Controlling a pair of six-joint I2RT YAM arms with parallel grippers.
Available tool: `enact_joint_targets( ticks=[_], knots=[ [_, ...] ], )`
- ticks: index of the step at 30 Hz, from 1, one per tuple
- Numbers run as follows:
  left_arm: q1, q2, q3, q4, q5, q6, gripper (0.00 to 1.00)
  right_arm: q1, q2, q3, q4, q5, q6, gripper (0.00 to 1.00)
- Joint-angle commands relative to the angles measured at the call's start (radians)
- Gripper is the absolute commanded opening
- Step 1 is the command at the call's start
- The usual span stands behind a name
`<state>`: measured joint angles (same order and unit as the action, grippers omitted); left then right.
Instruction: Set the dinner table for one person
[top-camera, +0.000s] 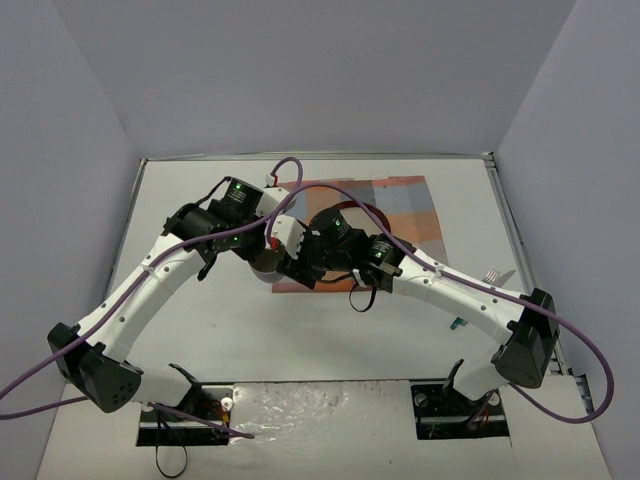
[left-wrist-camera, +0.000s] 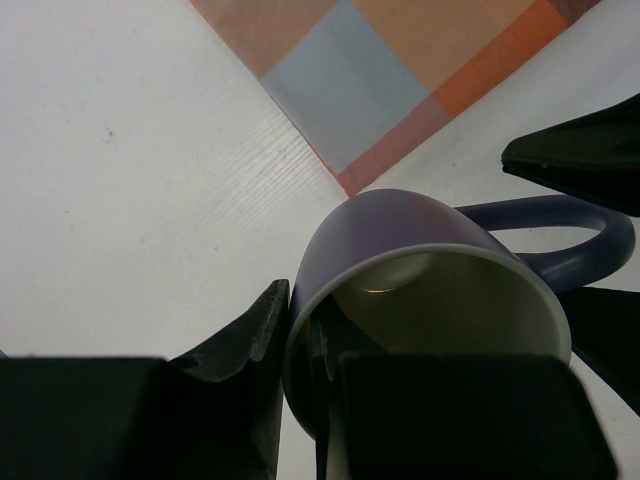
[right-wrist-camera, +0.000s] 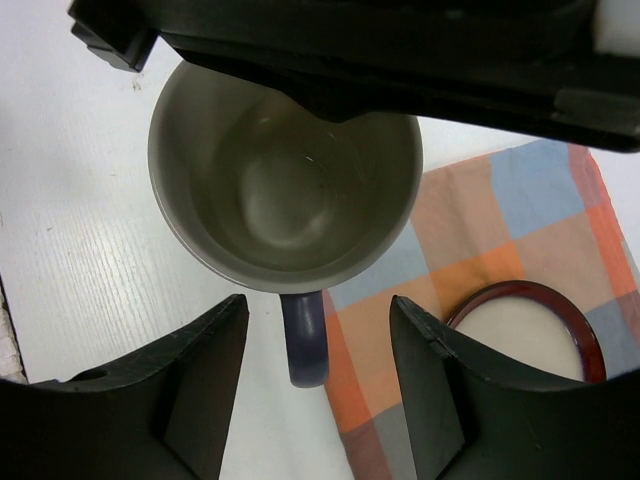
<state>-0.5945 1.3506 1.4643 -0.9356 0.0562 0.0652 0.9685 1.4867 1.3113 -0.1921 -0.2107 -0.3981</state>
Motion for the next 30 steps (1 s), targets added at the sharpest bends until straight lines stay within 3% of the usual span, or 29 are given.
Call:
enact_joint_targets(
  ticks=[1, 8, 17, 22, 25, 30],
  knots=[
    [-0.016, -0.045, 0.070, 0.067, 0.035, -0.009, 0.00, 0.013, 0.018, 0.040, 0.000, 0.044, -0.010, 0.53],
    [-0.017, -0.042, 0.074, 0.058, 0.053, -0.015, 0.00, 0.024, 0.039, 0.049, -0.001, 0.056, -0.012, 0.45],
    [-0.016, -0.038, 0.077, 0.054, 0.065, -0.022, 0.00, 0.028, 0.046, 0.037, 0.000, 0.073, -0.017, 0.04],
    [-0.016, -0.035, 0.073, 0.047, 0.056, -0.028, 0.01, 0.029, 0.034, 0.010, 0.002, 0.089, -0.030, 0.00],
    [-0.014, -0.038, 0.070, 0.048, 0.045, -0.034, 0.16, 0.027, 0.022, -0.005, 0.007, 0.092, -0.034, 0.00],
    [-0.014, -0.046, 0.065, 0.054, 0.012, -0.037, 0.30, 0.023, -0.008, -0.052, 0.039, 0.095, -0.031, 0.00]
  ],
)
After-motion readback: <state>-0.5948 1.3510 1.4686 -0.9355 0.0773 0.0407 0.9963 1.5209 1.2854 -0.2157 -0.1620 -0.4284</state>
